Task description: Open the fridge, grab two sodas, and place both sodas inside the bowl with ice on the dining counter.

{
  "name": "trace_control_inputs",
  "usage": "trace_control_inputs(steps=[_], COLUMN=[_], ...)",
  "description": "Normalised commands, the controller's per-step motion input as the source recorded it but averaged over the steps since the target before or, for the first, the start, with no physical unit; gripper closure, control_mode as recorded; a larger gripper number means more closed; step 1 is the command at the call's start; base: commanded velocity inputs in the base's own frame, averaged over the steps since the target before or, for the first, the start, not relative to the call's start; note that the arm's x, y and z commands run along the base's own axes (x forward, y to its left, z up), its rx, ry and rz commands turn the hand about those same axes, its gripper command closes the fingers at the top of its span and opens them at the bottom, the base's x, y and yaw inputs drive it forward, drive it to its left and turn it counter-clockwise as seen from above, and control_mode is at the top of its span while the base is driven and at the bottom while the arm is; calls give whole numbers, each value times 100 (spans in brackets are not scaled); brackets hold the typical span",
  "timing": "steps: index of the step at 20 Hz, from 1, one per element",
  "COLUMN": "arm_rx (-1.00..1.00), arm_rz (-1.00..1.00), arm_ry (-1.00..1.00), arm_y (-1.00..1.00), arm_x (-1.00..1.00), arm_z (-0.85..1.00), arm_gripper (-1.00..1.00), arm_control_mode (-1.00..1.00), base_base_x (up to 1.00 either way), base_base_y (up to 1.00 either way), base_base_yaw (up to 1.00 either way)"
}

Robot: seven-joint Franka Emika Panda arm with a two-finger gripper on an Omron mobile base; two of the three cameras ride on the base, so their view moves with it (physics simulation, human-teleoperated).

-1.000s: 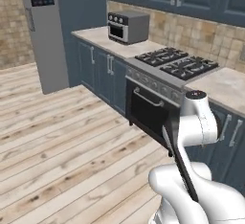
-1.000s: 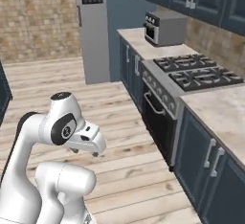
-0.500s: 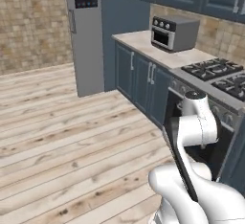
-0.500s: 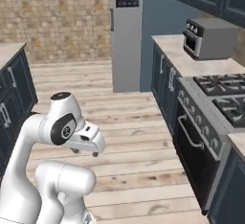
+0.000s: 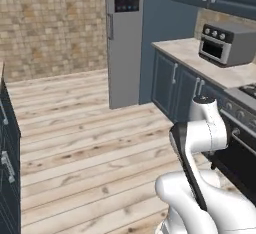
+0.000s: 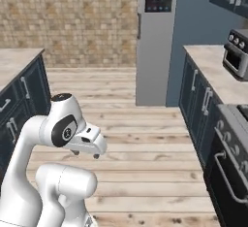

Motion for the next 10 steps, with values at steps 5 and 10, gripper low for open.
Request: trace_control_inputs(steps=[5, 10], arm_rx=[0, 0], arm_rz=[0, 0], arm_ry=[0, 0], arm_y=[0, 0], arm_x=[0, 0], arm_z=[0, 0], arm_gripper=[-100, -100], arm_control_mode=[100, 100], base_base_x=[89, 86], base_base_y=[61, 65], base_base_yaw=[18, 13])
